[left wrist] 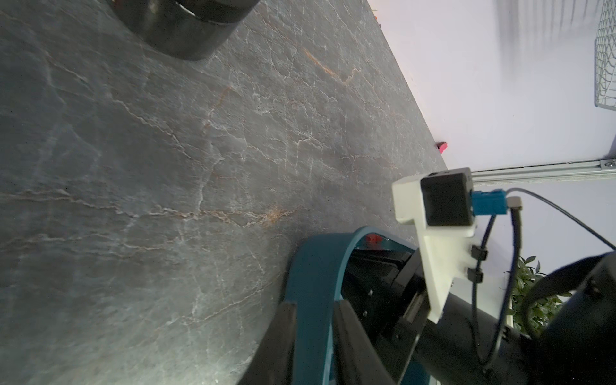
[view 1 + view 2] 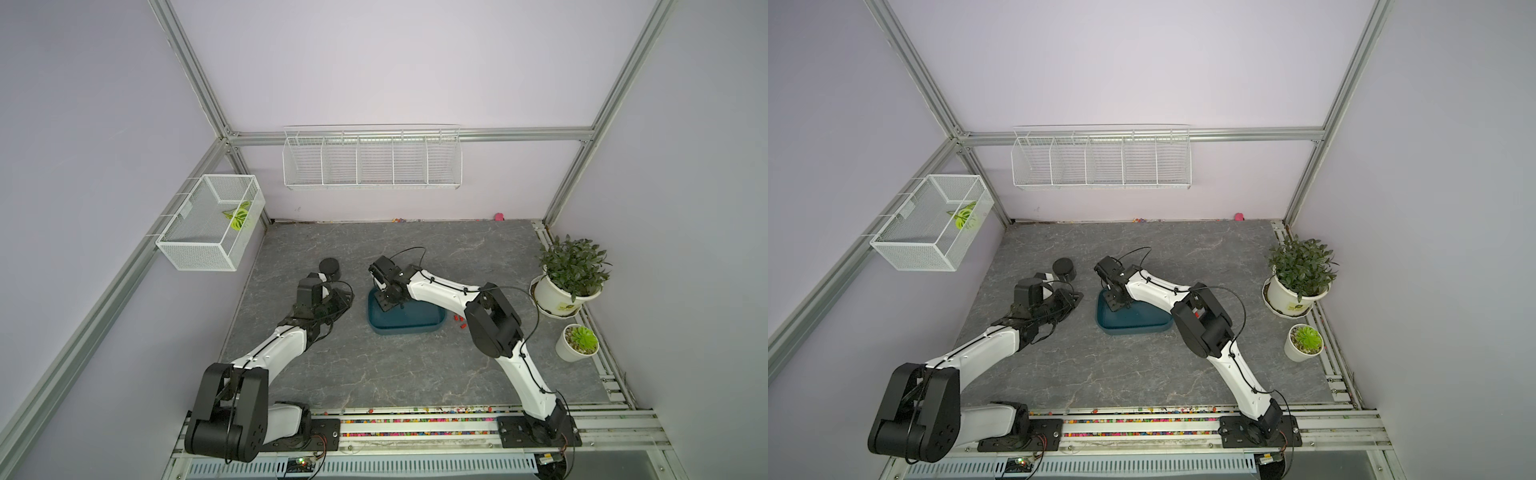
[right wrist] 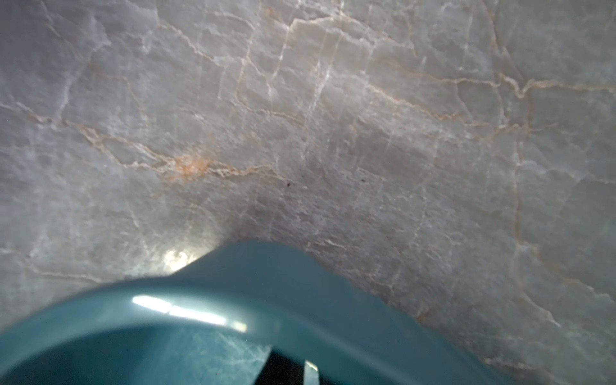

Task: Take the screw protection sleeves out of the storage box
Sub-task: Pick up the screw protection sleeve from the storage box, then place the screw protection sleeve at the center of the board.

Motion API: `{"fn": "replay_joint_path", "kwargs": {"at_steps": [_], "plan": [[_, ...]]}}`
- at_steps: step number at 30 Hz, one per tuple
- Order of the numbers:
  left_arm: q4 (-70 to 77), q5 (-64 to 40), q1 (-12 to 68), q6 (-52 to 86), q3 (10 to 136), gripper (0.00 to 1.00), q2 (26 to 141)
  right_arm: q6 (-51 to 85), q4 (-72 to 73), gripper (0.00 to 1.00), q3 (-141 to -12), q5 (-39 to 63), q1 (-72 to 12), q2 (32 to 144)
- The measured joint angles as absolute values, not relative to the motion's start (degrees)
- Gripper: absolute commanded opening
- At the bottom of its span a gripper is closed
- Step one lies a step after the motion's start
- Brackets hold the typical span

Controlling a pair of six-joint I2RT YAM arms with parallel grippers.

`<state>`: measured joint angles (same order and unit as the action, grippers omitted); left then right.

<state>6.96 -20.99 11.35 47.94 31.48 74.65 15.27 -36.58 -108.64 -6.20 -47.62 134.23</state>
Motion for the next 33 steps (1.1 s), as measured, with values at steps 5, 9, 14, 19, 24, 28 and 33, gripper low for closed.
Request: {"fn": "replay_joint_path", "kwargs": {"at_steps": [5, 9, 14, 19, 24, 28, 33], "plan": [[7.0, -21.0, 11.4, 47.9, 31.5, 0.27, 74.7, 15.3, -36.6, 0.06, -108.6, -5.9, -47.6, 134.2], [7.0, -21.0, 11.4, 47.9, 31.5, 0.27, 74.7, 15.3, -35.8, 0.05, -107.7, -5.4, -47.6, 133.6], [7.0, -21.0, 11.4, 47.9, 31.5, 0.27, 74.7, 15.3, -35.3, 0.05, -103.9, -4.3, -47.6, 130.6], [7.0, -21.0, 11.4, 47.9, 31.5, 0.27, 74.7, 15.3, -34.9, 0.04, -100.1, -3.6, -47.6, 125.1], [7.0, -21.0, 11.4, 47.9, 31.5, 0.27, 74.7, 15.3, -34.3, 0.04, -97.7, -3.1, -47.6, 119.1], [7.0, -21.0, 11.4, 47.9, 31.5, 0.26, 74.7, 15.3, -34.5, 0.04, -96.4, -3.0, -47.6, 115.2], [7.0, -21.0, 11.4, 48.0, 31.5, 0.26, 74.8, 14.9, -35.8, 0.05, -94.2, -3.4, -47.6, 110.7]]}}
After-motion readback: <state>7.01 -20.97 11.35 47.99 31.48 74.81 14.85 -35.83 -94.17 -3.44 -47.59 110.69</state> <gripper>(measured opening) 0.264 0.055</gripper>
